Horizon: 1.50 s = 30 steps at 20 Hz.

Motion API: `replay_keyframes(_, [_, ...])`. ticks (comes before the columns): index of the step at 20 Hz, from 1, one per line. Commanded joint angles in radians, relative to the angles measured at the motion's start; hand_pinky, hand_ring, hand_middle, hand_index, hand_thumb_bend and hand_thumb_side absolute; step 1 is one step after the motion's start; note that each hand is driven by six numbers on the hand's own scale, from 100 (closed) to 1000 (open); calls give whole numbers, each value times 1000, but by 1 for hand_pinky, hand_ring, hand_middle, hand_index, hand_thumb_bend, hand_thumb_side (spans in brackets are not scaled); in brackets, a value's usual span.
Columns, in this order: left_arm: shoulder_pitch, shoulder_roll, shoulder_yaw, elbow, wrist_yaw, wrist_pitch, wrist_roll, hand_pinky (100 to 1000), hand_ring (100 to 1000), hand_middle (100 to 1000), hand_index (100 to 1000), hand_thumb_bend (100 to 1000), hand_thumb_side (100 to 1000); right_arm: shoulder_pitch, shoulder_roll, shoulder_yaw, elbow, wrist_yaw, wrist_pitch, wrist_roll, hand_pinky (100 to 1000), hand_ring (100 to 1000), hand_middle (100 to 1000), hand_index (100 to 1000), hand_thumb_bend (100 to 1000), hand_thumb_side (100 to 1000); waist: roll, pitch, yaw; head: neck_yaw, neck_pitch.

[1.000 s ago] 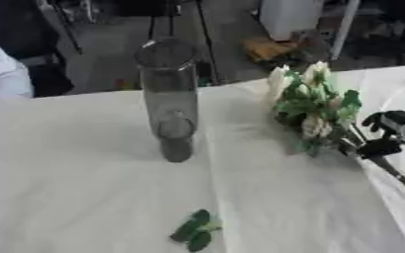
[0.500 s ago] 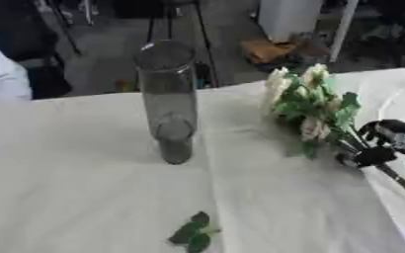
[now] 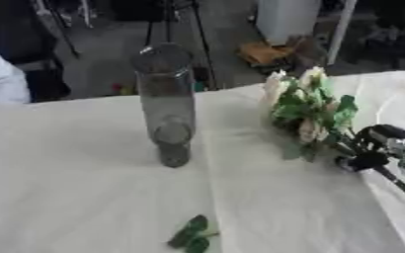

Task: Arrange flowers into the vase.

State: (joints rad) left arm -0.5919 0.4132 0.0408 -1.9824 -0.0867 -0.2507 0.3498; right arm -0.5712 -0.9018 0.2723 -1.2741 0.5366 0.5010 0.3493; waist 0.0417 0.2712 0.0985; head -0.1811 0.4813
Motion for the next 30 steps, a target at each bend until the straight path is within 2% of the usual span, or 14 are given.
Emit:
replay_keyframes(1, [-18,11,3,-18,5,2,-2,882,995,940,1000,242,1000,-11,-19,-3,14,15,-1,-12,642,705,640,791,236,459,-1,-14,1,-5,-12])
replay_keyframes(5, [-20,11,3,-18,6,3,-3,883,995,939,1000,241,1000,-15,-14,-1,34,19,-3,-17,602,621,602,761,182,435,-1,-14,0,-9,-14])
replay_keyframes(8, [-20,9,2,-18,7,2,-4,884,995,938,1000,238,1000,-20,-11,0,42,19,-3,-21,552,558,561,731,115,370,0,-14,0,-12,-16])
replay_keyframes(12, [-24,8,1,-18,9,1,-6,885,995,936,1000,236,1000,-24,-8,5,59,27,-1,-24,528,535,531,704,100,288,2,-14,3,-16,-18])
replay_keyframes(15, [-26,7,2,-18,12,0,-6,886,995,936,1000,235,1000,-25,-4,8,67,30,-3,-20,514,523,517,687,100,269,4,-13,6,-16,-19])
replay_keyframes(16, [-26,7,2,-18,13,0,-6,886,995,935,1000,233,1000,-27,-3,9,69,30,-4,-18,486,499,490,657,100,266,4,-12,7,-16,-19])
replay_keyframes(19, [-27,6,1,-18,15,1,-8,887,996,935,1000,231,1000,-33,2,10,75,27,-3,-19,401,427,413,561,100,297,4,-11,7,-17,-21])
replay_keyframes(22, [-28,4,0,-18,15,1,-9,886,996,935,1000,229,1000,-38,5,13,79,28,-7,-28,255,299,295,434,100,430,4,-10,8,-19,-23])
replay_keyframes(25, [-29,4,0,-18,15,2,-11,886,996,935,1000,228,1000,-42,8,14,80,26,-13,-37,124,179,199,334,100,512,4,-9,10,-20,-21])
replay_keyframes(27, [-30,4,0,-18,14,2,-12,886,996,935,1000,226,1000,-43,9,14,81,22,-15,-42,100,105,140,280,100,526,4,-8,11,-20,-22])
replay_keyframes(30, [-31,4,0,-18,14,3,-14,886,996,934,1000,223,1000,-42,11,14,81,15,-17,-47,100,100,100,197,100,513,5,-7,9,-21,-23])
